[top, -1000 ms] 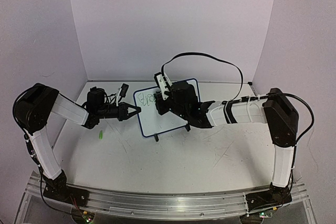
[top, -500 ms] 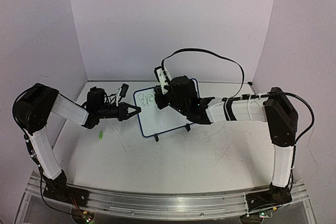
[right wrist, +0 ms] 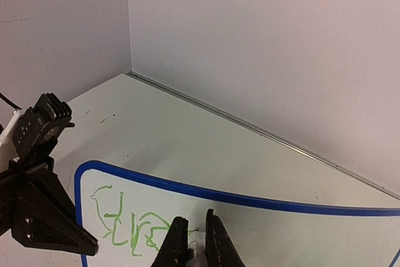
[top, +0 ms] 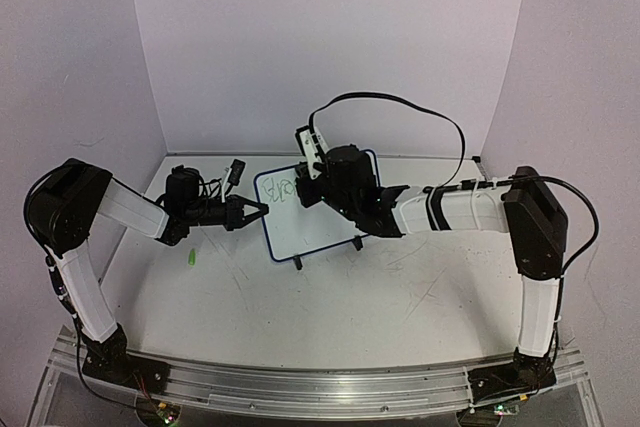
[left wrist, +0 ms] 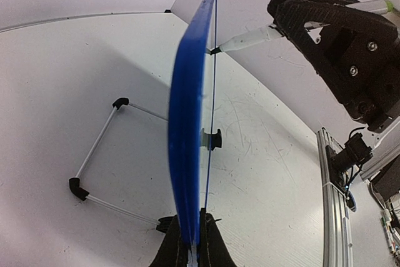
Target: Write a sentence on the whiteboard
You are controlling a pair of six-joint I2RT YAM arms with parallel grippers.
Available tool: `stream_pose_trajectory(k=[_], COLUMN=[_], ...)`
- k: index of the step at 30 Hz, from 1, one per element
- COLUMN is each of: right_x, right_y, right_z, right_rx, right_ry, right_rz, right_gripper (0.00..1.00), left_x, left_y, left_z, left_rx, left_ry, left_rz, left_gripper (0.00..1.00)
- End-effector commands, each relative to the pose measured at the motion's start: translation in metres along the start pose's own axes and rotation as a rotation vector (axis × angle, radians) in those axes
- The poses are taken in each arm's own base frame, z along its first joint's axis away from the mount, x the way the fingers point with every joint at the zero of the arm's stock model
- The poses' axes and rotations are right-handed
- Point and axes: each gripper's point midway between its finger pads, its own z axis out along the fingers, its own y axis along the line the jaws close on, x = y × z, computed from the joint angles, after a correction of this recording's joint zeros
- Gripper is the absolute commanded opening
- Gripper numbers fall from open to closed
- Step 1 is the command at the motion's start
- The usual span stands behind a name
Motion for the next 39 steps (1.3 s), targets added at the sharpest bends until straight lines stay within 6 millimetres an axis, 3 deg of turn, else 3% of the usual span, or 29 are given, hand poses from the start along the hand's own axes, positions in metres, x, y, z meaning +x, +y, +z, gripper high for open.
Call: stream_pose_trajectory(k=[1, 21, 25, 31, 39], right_x=[0.002, 0.030, 0.021, -0.017, -0.013], right_y=[-0.016, -0.011, -0.011, -0.009, -0.027], right_z=[-0.003, -0.012, -0.011, -0.028, -0.027], right_rx=[0.053, 0.021, 0.016, -0.027, 0.000], right_ry=[0.002, 0.069, 0.053, -0.033, -0.025], right_rz=[0.009, 0.070, 0.063, 0.102, 0.106], right_gripper=[0.00, 0.00, 0.00, 0.00, 0.00], left_x=[-0.008, -0.008, -0.008, -0.006, -0.007], left_y=[0.006, 0.006, 0.007, 0.007, 0.007], left_z=[-0.001, -0.001, 0.000, 0.000, 0.000], left_rx=[-0.051, -0.050, -0.051, -0.053, -0.047], left_ry=[-0.005, -0.002, -0.001, 0.000, 0.002], left_rz=[0.064, 0.062, 0.062, 0.060, 0.066], left_gripper=[0.00, 0.00, 0.00, 0.00, 0.00])
